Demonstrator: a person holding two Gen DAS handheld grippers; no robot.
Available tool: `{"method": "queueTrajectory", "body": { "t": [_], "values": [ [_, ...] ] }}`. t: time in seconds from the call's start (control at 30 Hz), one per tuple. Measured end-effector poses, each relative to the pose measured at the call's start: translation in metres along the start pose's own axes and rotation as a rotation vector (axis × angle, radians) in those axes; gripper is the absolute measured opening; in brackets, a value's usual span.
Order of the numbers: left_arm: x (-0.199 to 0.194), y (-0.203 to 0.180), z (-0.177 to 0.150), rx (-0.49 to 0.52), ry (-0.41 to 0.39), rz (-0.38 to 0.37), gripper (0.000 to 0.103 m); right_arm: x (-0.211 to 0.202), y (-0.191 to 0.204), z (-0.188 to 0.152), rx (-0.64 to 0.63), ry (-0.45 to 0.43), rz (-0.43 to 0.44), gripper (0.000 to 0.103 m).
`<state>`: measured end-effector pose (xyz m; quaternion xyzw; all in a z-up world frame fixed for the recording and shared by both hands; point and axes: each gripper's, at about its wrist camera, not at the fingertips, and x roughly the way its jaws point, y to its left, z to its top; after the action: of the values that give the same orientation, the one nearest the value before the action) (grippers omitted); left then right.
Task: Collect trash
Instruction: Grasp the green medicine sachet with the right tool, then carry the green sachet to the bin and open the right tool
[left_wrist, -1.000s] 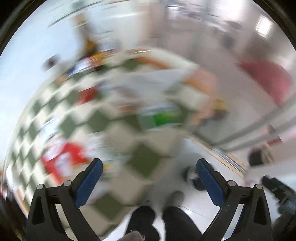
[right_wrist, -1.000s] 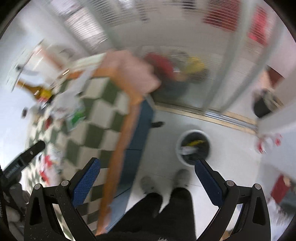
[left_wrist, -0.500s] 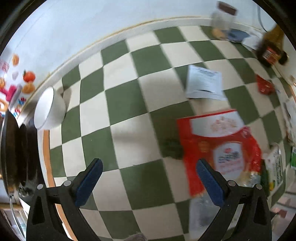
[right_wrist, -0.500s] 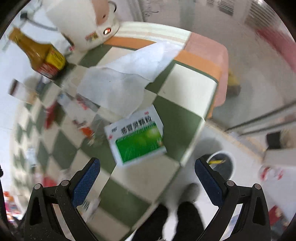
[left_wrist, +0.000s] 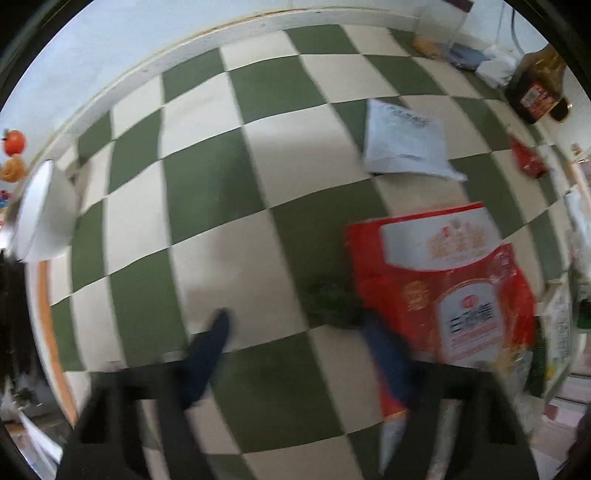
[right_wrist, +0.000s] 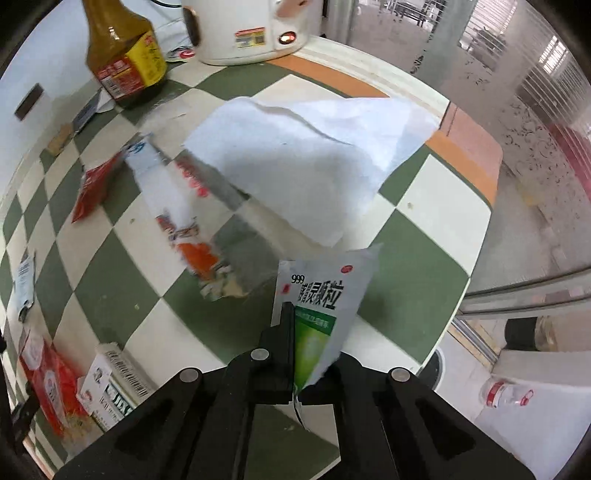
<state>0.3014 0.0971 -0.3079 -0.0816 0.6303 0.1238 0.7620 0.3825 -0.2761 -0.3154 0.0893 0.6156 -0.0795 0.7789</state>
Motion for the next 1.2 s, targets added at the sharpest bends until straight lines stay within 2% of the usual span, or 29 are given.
{"method": "queueTrajectory", "body": {
  "t": [0.03,0.07,0.17,0.3,0.4,0.57,0.73,0.9,1.07,1.2],
  "values": [
    [0.001,0.001,0.001,-0.003,0.003,-0.023,0.022,-0.003,-0.002,-0.002,0.007,-0.001,0.012,0.000],
    [0.002,0.002,0.002,-0.006,0.005,-0.040,0.016,-0.004,-0.002,-0.003,0.014,-0.003,0.022,0.000],
    [-0.001,0.007,0.003,0.005,-0.019,-0.040,0.014,-0.021,-0.009,-0.013,0.044,-0.016,0.076,0.000],
    [-0.019,0.015,-0.005,0.020,-0.063,-0.003,0.013,-0.047,-0.028,-0.033,0.074,-0.044,0.170,0.000],
    [-0.039,0.011,-0.012,0.043,-0.099,0.025,0.012,-0.065,-0.039,-0.045,0.093,-0.066,0.219,0.000],
    [-0.080,-0.011,-0.009,0.077,-0.171,0.021,0.011,-0.090,-0.052,-0.061,0.150,-0.103,0.297,0.000],
    [-0.125,-0.072,-0.016,0.161,-0.238,-0.046,0.011,-0.104,-0.075,-0.068,0.185,-0.128,0.336,0.000],
    [-0.157,-0.167,-0.039,0.319,-0.254,-0.137,0.008,-0.111,-0.132,-0.089,0.261,-0.139,0.349,0.000],
    [-0.166,-0.282,-0.081,0.533,-0.228,-0.221,0.008,-0.115,-0.224,-0.125,0.407,-0.162,0.322,0.000],
    [-0.155,-0.378,-0.137,0.700,-0.181,-0.285,0.008,-0.105,-0.305,-0.164,0.539,-0.158,0.278,0.000]
  ]
}}
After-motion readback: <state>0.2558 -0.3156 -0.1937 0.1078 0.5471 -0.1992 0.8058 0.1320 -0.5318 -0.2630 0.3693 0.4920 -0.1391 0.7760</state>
